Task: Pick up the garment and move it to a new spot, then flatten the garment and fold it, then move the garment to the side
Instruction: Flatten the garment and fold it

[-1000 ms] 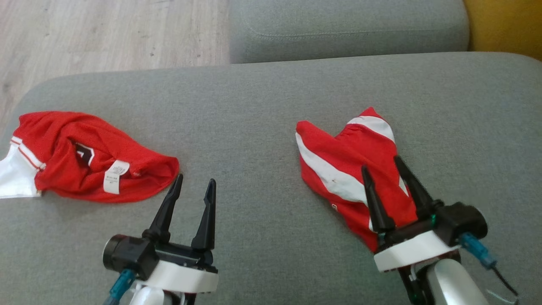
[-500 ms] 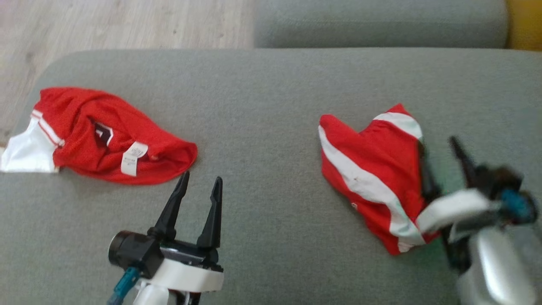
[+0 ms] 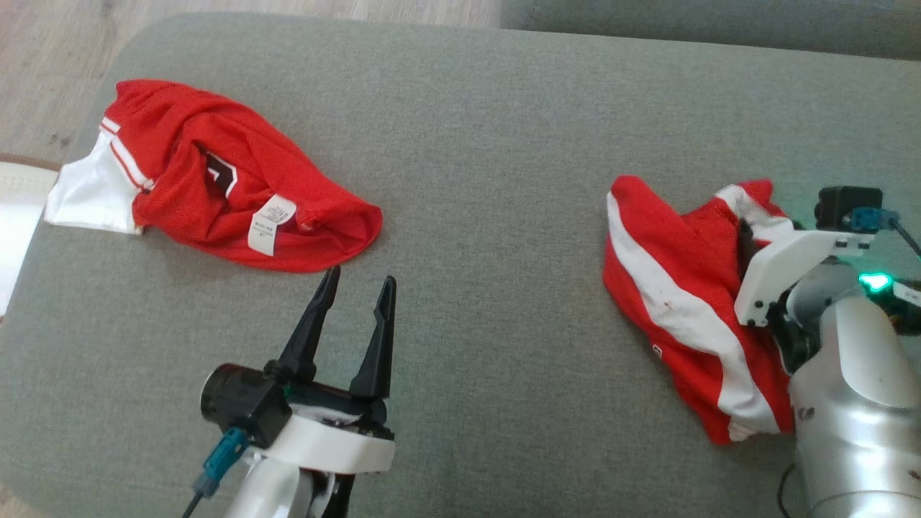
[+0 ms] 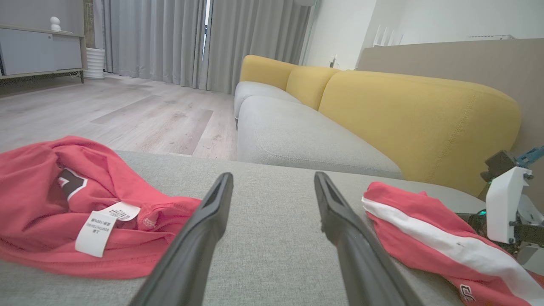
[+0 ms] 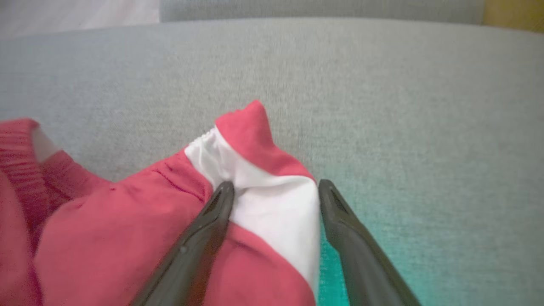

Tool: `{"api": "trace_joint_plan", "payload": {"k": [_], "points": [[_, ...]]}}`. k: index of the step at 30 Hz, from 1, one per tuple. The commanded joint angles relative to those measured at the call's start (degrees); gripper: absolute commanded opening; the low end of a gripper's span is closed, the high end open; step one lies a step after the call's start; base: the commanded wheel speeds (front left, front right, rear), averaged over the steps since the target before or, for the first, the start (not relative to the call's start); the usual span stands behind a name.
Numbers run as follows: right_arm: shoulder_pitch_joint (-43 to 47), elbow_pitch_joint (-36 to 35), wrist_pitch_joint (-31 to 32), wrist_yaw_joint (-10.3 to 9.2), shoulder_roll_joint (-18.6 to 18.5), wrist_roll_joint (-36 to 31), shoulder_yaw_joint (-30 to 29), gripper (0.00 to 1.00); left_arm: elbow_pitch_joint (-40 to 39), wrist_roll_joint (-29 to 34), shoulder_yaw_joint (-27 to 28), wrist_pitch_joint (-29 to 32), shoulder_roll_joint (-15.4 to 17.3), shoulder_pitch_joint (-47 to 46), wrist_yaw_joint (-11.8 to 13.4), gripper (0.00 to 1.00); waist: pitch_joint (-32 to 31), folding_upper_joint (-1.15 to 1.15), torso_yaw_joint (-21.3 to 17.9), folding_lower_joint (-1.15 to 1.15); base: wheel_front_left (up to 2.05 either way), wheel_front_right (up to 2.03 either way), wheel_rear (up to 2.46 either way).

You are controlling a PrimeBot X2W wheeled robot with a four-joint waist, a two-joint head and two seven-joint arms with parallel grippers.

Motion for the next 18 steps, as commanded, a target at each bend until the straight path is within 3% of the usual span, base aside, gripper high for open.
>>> {"api": "trace_joint_plan", "payload": {"k": [1,3,4,10,18], "points": [[-3.0,-0.3,0.5,-0.04,-0.1,-0.6,0.7,1.0,-1.5,-0.1,1.4,-0.3,0.0,-2.3,0.1,1.0,0.6,0.0,0.5,-0.01,0.0,0.0,0.0],[-4.6,3.2,1.3,-0.04,-0.1,0.1,0.6,0.96,-1.4,-0.3,1.4,-0.3,0.0,-2.6,0.1,1.0,1.0,0.0,0.7,-0.01,0.0,0.0,0.0],[-5.2,3.7,0.6,-0.04,-0.1,0.0,1.3,0.0,-1.4,-0.3,1.4,-0.3,0.0,-2.7,0.1,1.0,1.1,0.0,0.7,-0.01,0.0,0.0,0.0],[-9.3,3.1,-7.6,-0.04,-0.3,-3.4,5.0,0.0,-1.2,-0.6,1.3,-0.3,0.0,-3.4,0.1,1.0,1.4,0.0,0.8,-0.01,0.0,0.0,0.0],[-17.0,2.3,-18.5,-0.04,-5.7,-14.2,13.7,0.0,-1.3,-0.9,1.5,-0.3,0.0,-3.9,0.1,1.0,2.0,0.0,2.9,-0.01,0.0,0.0,0.0]]}}
